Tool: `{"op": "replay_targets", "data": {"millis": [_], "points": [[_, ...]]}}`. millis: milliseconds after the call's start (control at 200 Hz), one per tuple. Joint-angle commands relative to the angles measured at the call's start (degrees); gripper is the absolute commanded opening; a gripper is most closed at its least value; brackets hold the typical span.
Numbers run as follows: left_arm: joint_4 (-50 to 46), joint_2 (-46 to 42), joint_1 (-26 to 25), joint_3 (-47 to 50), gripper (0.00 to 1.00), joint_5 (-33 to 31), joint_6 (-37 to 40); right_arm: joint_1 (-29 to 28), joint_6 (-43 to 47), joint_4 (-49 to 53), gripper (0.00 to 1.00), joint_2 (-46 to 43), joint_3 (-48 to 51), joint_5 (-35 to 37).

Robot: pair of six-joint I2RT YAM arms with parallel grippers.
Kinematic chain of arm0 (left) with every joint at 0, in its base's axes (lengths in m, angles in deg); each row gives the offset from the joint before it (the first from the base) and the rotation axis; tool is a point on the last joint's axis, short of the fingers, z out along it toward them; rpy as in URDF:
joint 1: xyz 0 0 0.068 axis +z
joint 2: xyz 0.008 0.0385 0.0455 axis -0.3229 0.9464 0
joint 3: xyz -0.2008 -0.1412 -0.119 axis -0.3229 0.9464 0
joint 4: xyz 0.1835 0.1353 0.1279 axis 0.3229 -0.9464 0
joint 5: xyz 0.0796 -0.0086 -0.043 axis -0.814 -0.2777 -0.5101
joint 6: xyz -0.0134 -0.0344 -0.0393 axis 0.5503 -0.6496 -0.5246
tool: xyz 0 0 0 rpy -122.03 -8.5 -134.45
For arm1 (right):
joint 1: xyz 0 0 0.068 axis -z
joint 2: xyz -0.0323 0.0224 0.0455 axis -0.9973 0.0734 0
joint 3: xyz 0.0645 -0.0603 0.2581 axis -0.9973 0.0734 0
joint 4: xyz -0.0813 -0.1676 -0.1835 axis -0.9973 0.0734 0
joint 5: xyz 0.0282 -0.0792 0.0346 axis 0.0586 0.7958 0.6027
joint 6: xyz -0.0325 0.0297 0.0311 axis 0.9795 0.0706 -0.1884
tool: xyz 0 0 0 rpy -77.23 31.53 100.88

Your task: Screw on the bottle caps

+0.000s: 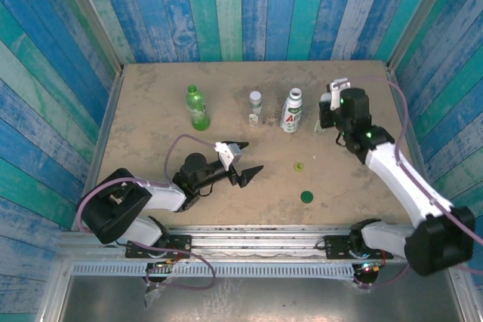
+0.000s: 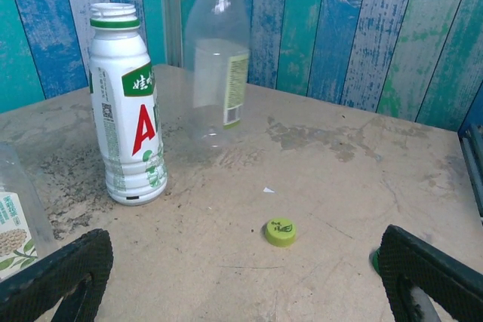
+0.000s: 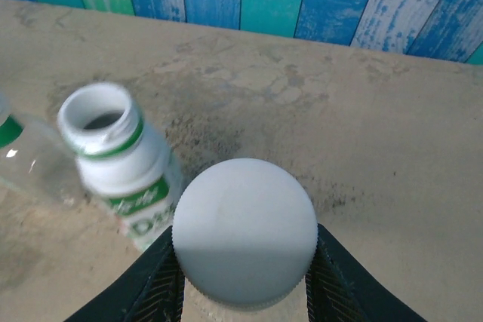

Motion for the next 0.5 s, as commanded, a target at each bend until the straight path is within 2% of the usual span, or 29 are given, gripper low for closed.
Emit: {"op": "replay_targets", "data": {"millis": [0,270,496], "points": [[0.65,-0.75,0.48,0.40,0.94,-0.36,-0.08,2.01,0.76,-3.24,0.31,6.95,-6.59,-4.52],[-0.70,-0.77,0.67,0.18,0.94,0.64,0.33,4.28,1.25,-0.58,0.33,23.67,-19.17,-6.65],[-1.57,-1.06,0.70,0.09,0.94,0.74,0.99,4.56,2.57,1.75,0.37,28.30,-22.13,-7.60]]}}
